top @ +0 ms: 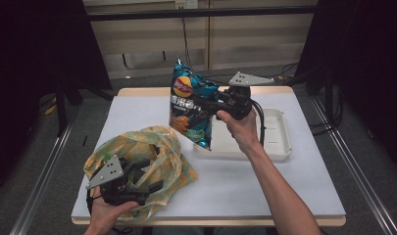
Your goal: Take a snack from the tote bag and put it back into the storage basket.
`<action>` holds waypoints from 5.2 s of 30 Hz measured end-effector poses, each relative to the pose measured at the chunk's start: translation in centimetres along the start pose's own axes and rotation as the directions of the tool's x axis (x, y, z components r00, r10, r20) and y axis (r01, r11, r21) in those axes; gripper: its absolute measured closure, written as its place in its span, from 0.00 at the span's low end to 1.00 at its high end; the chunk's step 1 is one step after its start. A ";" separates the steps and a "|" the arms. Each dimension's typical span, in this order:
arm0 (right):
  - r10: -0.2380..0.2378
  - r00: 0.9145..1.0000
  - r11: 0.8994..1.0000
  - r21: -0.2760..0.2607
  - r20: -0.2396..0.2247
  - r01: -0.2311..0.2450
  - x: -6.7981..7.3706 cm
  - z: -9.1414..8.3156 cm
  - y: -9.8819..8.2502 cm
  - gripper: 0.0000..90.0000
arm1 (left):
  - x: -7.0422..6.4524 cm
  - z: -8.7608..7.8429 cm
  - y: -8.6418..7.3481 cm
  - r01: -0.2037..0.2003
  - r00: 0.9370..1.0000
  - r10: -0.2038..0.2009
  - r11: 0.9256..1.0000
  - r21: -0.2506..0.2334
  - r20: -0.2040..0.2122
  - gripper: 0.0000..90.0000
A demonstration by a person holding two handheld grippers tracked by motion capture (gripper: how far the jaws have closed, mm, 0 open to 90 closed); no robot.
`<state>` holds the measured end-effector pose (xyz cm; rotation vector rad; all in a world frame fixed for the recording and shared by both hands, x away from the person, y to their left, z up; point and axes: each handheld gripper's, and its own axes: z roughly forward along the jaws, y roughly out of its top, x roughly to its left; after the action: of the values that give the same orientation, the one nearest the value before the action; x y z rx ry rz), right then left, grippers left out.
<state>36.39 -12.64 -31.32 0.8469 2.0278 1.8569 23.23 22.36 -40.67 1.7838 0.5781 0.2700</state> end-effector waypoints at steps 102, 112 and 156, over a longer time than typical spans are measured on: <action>0.053 0.934 0.985 0.134 0.353 -0.107 -18.8 -10.7 -5.6 0.60 | 0.1 -0.2 -1.5 -0.026 0.999 0.025 0.998 0.049 0.029 0.19; 0.047 0.948 0.986 0.134 0.316 -0.094 -18.8 -9.9 -5.6 0.61 | 0.2 -0.2 -1.6 -0.029 0.999 0.027 0.998 0.053 0.034 0.19; 0.103 0.811 0.983 0.066 0.576 -0.171 -17.1 -17.1 -7.4 0.09 | 0.0 0.0 -1.5 -0.027 0.999 0.025 0.999 0.045 0.042 0.19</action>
<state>38.68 -36.60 -39.28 1.4170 1.7235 1.3201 22.86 22.65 -42.12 1.8374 0.5358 0.2393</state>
